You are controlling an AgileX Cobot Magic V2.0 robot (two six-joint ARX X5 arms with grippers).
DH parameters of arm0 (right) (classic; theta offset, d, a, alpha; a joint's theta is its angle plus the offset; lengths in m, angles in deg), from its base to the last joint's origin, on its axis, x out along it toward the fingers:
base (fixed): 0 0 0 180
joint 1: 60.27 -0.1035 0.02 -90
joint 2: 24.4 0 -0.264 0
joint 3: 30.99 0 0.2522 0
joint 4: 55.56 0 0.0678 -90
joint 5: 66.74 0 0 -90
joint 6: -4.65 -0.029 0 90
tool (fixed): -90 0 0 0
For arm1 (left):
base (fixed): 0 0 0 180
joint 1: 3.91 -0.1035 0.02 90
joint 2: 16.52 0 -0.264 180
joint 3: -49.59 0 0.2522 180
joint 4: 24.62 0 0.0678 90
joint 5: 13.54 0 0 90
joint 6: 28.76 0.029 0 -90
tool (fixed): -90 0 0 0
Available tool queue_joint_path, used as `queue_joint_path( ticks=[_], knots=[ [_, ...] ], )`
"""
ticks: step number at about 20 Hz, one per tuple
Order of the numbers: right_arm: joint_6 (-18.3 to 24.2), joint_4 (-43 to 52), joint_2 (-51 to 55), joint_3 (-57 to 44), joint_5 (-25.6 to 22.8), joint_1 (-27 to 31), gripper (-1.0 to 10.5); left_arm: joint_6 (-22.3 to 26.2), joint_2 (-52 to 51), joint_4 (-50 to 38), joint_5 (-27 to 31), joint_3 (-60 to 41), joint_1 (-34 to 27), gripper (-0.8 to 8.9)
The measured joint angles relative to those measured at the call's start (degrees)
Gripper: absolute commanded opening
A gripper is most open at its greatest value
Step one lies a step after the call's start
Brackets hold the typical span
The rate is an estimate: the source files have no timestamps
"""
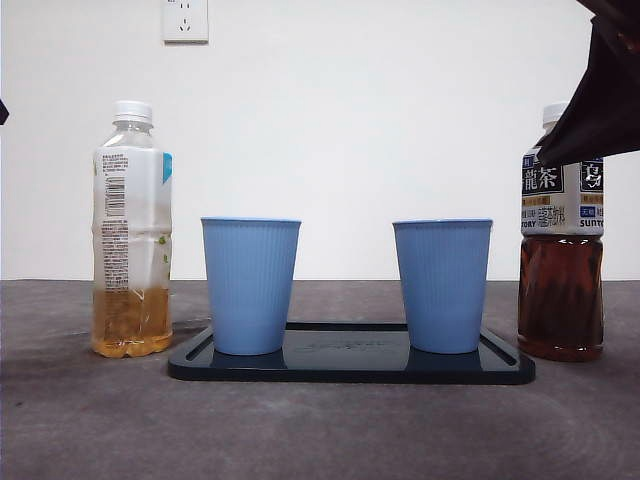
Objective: Pour the drink into the cup
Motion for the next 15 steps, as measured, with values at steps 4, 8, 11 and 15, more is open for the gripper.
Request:
queue_joint_path(
  ticks=[4, 8, 11, 15],
  knots=[
    [0.0, 0.0, 0.0, 0.0, 0.0, 0.0, 0.1, 1.0, -0.5, 0.2, 0.4, 0.0, -0.1, 0.08],
    [0.0, 0.0, 0.0, 0.0, 0.0, 0.0, 0.1, 10.8, -9.5, -10.4, 1.8, -3.6, -8.2, 0.08],
    [0.0, 0.0, 0.0, 0.0, 0.0, 0.0, 0.1, 14.3, -18.7, -22.1, 1.9, -12.8, -16.2, 0.07],
    [0.0, 0.0, 0.0, 0.0, 0.0, 0.0, 0.1, 15.3, -28.6, -23.9, 1.9, -25.1, -21.9, 0.08]
  ],
)
